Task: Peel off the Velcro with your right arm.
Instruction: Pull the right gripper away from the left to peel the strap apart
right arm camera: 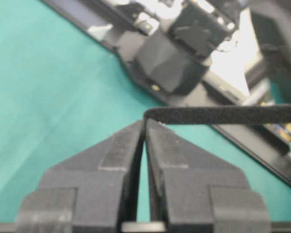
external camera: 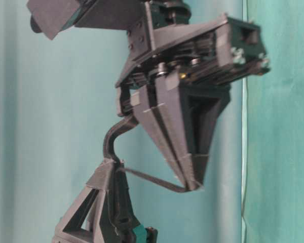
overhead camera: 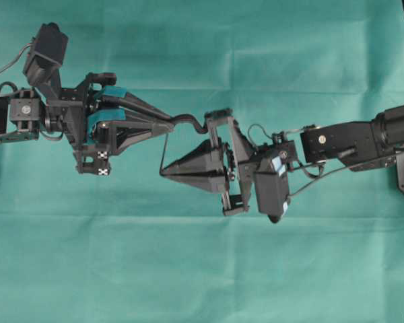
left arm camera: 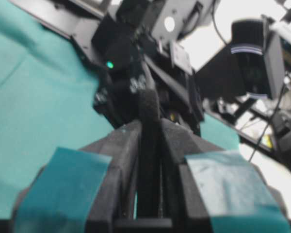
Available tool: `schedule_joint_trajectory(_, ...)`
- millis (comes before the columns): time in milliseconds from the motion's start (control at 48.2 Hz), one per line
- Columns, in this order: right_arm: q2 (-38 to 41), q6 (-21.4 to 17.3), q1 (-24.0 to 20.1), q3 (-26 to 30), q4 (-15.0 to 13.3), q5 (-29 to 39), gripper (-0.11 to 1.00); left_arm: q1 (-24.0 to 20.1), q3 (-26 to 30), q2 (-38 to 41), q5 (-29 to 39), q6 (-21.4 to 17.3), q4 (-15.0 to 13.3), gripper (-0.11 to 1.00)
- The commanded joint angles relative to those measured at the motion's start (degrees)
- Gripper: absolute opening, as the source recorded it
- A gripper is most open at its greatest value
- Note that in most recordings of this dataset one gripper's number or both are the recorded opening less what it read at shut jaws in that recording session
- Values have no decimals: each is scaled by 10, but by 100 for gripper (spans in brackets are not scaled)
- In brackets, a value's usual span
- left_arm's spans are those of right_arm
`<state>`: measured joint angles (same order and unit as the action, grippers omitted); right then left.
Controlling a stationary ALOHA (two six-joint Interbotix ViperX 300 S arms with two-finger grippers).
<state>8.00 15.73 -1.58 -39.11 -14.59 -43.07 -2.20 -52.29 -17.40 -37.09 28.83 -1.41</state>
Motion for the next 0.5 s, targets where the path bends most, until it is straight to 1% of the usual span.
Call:
schedule_joint_trajectory(0,-4,-3,-17,10,-3,-2,-9,-11,9,-8,-16,-2,-2,10)
schedule_joint_trajectory(477,-9,-3,-20,7,-3,1,-9,-11,0,-9,-18,-1,-2,10)
